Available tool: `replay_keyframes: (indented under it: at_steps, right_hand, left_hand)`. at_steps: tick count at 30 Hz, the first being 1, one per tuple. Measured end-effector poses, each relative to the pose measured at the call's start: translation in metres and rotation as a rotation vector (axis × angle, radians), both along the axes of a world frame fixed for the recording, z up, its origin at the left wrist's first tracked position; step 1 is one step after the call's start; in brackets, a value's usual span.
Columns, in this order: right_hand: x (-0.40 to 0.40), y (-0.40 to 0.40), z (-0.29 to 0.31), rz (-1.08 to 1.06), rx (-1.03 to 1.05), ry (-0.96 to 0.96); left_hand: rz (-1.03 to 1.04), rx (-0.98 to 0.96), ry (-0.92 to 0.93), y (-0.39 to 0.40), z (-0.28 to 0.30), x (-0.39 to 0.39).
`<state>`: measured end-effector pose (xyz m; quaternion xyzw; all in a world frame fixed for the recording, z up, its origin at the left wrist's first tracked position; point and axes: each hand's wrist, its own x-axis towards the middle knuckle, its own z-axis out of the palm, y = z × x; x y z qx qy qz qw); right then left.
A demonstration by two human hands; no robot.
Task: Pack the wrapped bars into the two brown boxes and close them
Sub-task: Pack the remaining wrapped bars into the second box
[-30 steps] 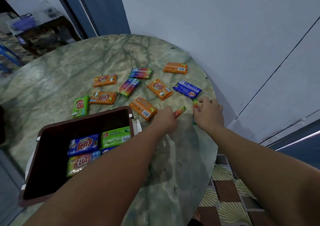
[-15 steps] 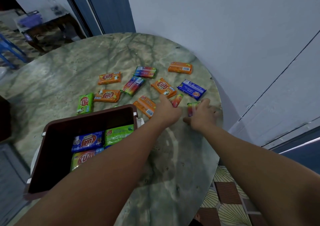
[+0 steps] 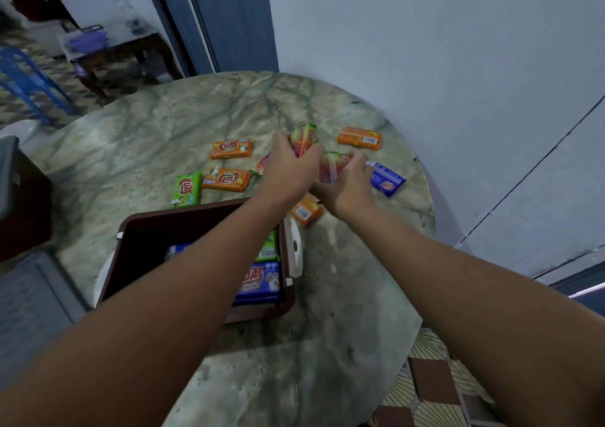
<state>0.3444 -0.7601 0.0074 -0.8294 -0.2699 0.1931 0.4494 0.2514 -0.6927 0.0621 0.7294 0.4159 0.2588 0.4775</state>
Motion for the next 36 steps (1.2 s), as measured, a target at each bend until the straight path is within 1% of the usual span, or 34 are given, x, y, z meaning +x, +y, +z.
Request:
replay_keyframes:
  at_steps: [3, 7, 11, 15, 17, 20, 22, 23, 25, 27, 30, 36]
  right_hand:
    - [-0.021, 0.011, 0.006, 0.076, 0.045, -0.025]
    - [-0.054, 0.028, 0.012, 0.141, 0.034, -0.066]
    - [-0.089, 0.042, 0.012, 0.235, 0.022, -0.143]
    - [-0.113, 0.047, 0.008, 0.34, -0.01, -0.187]
    - [-0.121, 0.046, 0.003, 0.406, -0.049, -0.26]
    - [-0.123, 0.042, -0.004, 0.622, -0.19, -0.446]
    - [-0.122, 0.038, -0.009, 0.77, -0.322, -0.617]
    - [-0.123, 0.036, -0.011, 0.817, -0.376, -0.702]
    - [-0.123, 0.034, -0.014, 0.865, -0.438, -0.813]
    - [-0.124, 0.036, -0.015, 0.882, -0.471, -0.841]
    - [-0.123, 0.038, -0.016, 0.901, -0.506, -0.865]
    - [-0.123, 0.039, -0.021, 0.923, -0.555, -0.931]
  left_hand:
    - [0.06, 0.034, -0.015, 0.02, 0.004, -0.033]
    - [0.115, 0.092, 0.06, 0.042, 0.001, -0.088]
    - [0.104, 0.099, 0.104, 0.053, -0.009, -0.14]
    - [0.074, 0.07, 0.121, 0.055, -0.021, -0.172]
    - [0.054, 0.091, 0.153, 0.058, -0.031, -0.185]
    - [-0.016, 0.059, 0.25, 0.062, -0.046, -0.204]
    - [-0.077, 0.047, 0.367, 0.066, -0.057, -0.214]
    - [-0.108, 0.076, 0.441, 0.068, -0.062, -0.219]
    - [-0.168, 0.201, 0.58, 0.07, -0.072, -0.225]
    - [-0.23, 0.316, 0.658, 0.072, -0.08, -0.227]
    - [-0.299, 0.413, 0.755, 0.076, -0.087, -0.229]
    - [-0.349, 0.445, 0.825, 0.076, -0.105, -0.231]
